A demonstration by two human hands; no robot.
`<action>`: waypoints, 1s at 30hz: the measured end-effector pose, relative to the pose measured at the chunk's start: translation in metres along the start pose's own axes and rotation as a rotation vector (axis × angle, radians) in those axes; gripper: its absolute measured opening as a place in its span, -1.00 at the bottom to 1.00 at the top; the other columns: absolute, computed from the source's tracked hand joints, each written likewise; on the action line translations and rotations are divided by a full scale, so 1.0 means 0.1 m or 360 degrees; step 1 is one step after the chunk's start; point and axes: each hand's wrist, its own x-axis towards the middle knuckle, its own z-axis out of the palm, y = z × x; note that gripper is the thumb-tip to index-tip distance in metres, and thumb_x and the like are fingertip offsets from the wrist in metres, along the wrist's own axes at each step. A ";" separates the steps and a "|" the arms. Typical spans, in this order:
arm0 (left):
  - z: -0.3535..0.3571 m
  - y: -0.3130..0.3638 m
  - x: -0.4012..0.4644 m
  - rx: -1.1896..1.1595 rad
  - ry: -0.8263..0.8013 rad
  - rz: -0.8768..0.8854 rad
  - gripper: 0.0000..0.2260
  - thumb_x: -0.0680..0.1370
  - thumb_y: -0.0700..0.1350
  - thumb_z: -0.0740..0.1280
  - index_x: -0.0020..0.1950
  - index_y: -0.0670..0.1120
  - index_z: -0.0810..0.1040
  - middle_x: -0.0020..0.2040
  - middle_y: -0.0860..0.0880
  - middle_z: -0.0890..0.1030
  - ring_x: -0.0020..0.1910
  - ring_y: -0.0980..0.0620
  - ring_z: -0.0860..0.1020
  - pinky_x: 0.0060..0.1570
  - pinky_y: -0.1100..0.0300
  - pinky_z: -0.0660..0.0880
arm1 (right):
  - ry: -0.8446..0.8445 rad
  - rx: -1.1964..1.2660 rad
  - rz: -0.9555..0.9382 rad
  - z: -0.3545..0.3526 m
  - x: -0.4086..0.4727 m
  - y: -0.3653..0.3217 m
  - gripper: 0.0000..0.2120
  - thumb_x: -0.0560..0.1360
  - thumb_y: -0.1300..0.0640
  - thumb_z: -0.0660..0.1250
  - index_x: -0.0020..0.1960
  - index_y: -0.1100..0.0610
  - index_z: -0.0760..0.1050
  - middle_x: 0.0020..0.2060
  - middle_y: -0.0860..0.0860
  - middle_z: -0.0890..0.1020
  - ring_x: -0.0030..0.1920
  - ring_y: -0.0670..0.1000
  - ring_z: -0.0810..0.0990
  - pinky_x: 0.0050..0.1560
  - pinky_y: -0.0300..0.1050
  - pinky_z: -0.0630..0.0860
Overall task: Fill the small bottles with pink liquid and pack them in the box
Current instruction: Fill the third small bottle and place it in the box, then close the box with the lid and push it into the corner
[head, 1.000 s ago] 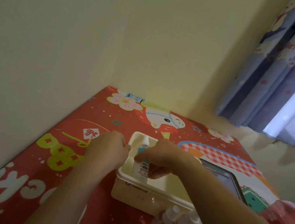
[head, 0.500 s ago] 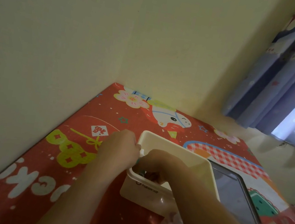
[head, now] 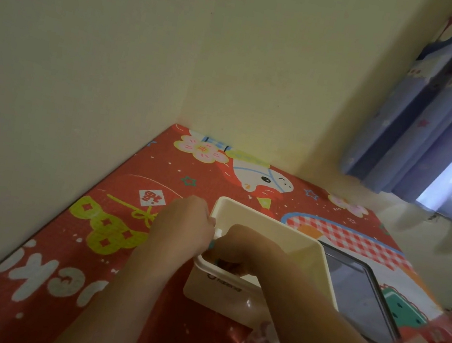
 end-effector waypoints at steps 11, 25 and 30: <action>-0.05 -0.03 -0.01 -0.0001 0.0278 0.0026 -0.80 0.64 0.01 0.23 -0.02 -0.05 0.58 -0.24 0.07 0.54 -0.28 0.05 0.47 -0.34 0.12 0.29 | 0.0157 0.0145 -0.0148 -0.41 -0.19 0.03 -0.70 0.58 0.05 0.34 0.15 0.28 0.50 -0.09 0.16 0.70 -0.26 0.05 0.70 -0.27 -0.12 0.68; -0.07 0.29 -0.76 -0.0384 -0.0087 0.0640 -0.89 0.59 -0.02 0.31 -0.06 0.11 0.62 -0.27 0.16 0.65 -0.27 0.21 0.59 -0.19 0.13 0.55 | 0.1485 0.0351 -0.1055 -0.44 -1.22 0.81 -0.83 0.57 0.20 0.31 0.03 0.02 0.66 -0.30 -0.18 0.68 -0.24 -0.21 0.63 -0.18 -0.29 0.54; 0.27 0.04 -1.09 -0.0127 -0.0327 0.0546 -0.75 0.46 0.23 0.36 0.02 0.13 0.56 -0.19 0.21 0.60 -0.17 0.26 0.57 -0.11 0.27 0.53 | 0.1788 0.0697 -0.1115 0.07 -1.43 1.34 -0.83 0.52 0.20 0.36 -0.04 -0.07 0.59 -0.24 -0.17 0.64 -0.23 -0.11 0.63 -0.28 -0.25 0.54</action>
